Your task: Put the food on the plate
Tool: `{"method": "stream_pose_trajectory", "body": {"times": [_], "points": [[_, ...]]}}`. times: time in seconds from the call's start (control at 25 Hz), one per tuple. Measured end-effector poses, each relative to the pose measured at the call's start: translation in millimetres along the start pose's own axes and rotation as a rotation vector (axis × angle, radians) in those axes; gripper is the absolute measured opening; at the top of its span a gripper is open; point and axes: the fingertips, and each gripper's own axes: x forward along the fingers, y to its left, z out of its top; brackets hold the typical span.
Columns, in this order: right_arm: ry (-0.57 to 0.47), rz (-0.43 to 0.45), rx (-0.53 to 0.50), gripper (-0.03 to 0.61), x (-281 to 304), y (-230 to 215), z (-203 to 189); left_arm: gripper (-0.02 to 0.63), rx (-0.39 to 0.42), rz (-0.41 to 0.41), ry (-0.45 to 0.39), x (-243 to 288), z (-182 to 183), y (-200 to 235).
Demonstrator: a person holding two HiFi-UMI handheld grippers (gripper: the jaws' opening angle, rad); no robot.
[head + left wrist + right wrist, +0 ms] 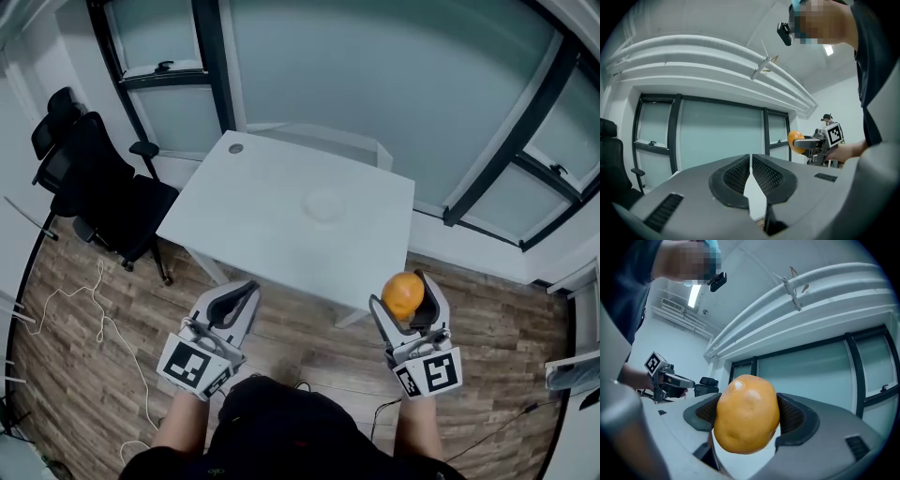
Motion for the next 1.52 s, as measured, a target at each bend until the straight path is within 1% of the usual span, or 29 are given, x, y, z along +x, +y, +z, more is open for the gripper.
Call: {"method": "stream_pose_trajectory", "body": {"times": [0.2,0.32,0.48,0.76,1.0,1.24,1.36,1.52], "points": [[0.014,0.006,0.016,0.379,25,-5,-16,0.035,-0.009,0.011,0.018,11,-9,22],[0.024,-0.002,0.013,0.379,45,-8,-24,0.035,-0.014,-0.006,0.012,24,-15,40],[0.039,-0.007,-0.007,0.379,80,-15,-27,0.035,-0.021,-0.03,-0.008,50,-13,72],[0.077,-0.038,-0.039,0.379,169,-29,-40,0.035,-0.038,-0.074,-0.012,104,-20,155],[0.128,-0.079,-0.026,0.379,247,-35,-61,0.035,-0.05,-0.131,0.008,148,-28,229],[0.183,-0.114,-0.057,0.379,307,-39,-78,0.035,-0.072,-0.186,0.035,182,-39,285],[0.213,-0.135,-0.025,0.379,321,-49,-95,0.035,-0.083,-0.204,0.048,193,-48,301],[0.282,-0.163,0.035,0.379,339,-68,-138,0.035,-0.107,-0.209,0.067,206,-68,315]]}}
